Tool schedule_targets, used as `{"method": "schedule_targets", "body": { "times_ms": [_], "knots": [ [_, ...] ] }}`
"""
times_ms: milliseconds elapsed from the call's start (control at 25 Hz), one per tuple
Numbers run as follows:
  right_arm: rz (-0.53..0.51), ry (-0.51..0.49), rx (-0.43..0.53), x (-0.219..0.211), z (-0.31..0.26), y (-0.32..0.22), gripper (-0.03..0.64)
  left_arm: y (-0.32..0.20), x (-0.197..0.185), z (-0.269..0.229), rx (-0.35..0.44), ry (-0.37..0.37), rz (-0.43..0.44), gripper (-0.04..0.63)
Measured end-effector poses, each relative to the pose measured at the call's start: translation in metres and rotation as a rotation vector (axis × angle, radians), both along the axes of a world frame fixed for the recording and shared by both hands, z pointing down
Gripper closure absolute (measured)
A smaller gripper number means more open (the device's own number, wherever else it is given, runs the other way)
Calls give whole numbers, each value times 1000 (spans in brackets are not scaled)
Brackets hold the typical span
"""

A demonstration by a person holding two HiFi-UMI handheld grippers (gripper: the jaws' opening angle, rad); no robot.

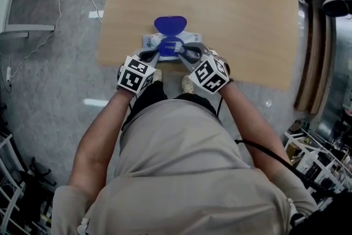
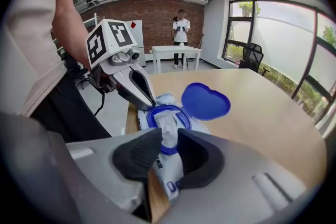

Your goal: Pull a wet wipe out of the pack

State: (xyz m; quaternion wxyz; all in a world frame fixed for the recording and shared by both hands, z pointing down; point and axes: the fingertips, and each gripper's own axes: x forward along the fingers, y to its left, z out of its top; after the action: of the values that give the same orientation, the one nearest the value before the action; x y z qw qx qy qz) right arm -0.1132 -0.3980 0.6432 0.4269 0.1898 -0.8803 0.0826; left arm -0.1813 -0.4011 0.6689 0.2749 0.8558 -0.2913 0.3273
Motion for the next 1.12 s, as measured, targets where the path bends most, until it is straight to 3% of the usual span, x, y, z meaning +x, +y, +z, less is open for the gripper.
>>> {"method": "schedule_targets", "body": {
  "times_ms": [640, 880, 1120],
  "knots": [
    [2, 41, -19, -10, 11, -1, 545, 4, 4, -2, 4, 10, 11, 588],
    [19, 45, -9, -10, 9, -4, 600, 5, 3, -3, -4, 3, 15, 589],
    [40, 26, -12, -10, 6, -4, 607, 3, 3, -2, 5, 0, 21, 589]
  ]
}}
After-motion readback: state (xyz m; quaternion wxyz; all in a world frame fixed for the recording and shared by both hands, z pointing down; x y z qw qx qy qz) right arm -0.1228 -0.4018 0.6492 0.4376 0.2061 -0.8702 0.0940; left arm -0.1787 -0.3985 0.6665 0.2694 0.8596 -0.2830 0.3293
